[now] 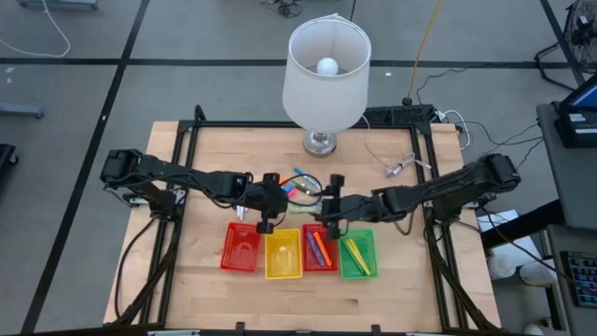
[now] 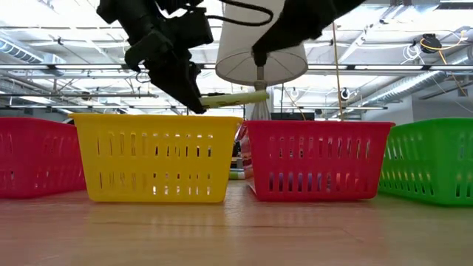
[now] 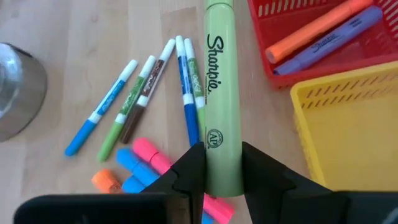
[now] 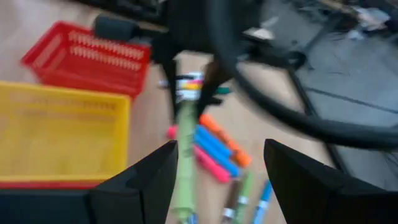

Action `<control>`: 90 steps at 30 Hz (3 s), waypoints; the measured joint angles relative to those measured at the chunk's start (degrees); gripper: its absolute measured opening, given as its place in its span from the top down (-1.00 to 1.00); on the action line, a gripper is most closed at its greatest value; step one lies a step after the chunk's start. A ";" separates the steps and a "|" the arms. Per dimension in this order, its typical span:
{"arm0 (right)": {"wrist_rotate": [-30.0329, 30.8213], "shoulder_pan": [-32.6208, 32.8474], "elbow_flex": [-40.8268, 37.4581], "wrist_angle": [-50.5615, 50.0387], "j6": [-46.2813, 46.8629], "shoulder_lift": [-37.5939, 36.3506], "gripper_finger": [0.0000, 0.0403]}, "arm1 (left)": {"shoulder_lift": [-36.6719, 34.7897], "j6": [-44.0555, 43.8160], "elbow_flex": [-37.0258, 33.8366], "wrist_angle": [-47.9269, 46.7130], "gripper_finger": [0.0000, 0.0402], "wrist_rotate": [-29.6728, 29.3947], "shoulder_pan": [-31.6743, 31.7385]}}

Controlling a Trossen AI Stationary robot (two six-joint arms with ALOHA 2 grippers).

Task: Pick & Place Markers
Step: Put the large green highlighter into the right red bin

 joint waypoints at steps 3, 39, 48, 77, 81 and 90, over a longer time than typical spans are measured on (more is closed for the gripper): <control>3.06 0.02 0.00 -5.57 2.68 -3.94 -0.11 | 0.00 1.06 -2.20 5.93 0.61 4.30 0.81; -15.57 -0.50 -15.58 41.47 2.94 -4.50 -0.07 | 0.00 1.66 -8.89 54.29 0.54 25.39 5.54; -12.31 -0.37 -13.84 40.92 -0.98 -3.31 -0.03 | 0.00 1.45 -8.89 52.90 0.54 25.49 5.59; -11.43 0.76 -13.84 35.59 -2.81 -5.41 0.76 | -0.78 -3.99 -8.65 49.19 0.54 25.59 5.30; -8.96 1.75 -13.84 33.97 -3.08 -6.96 0.76 | -1.56 -3.28 -8.40 45.63 0.54 25.07 5.11; -7.51 3.40 -13.88 32.61 -3.29 -7.64 0.76 | -2.87 -3.30 -8.64 45.08 0.54 24.63 4.32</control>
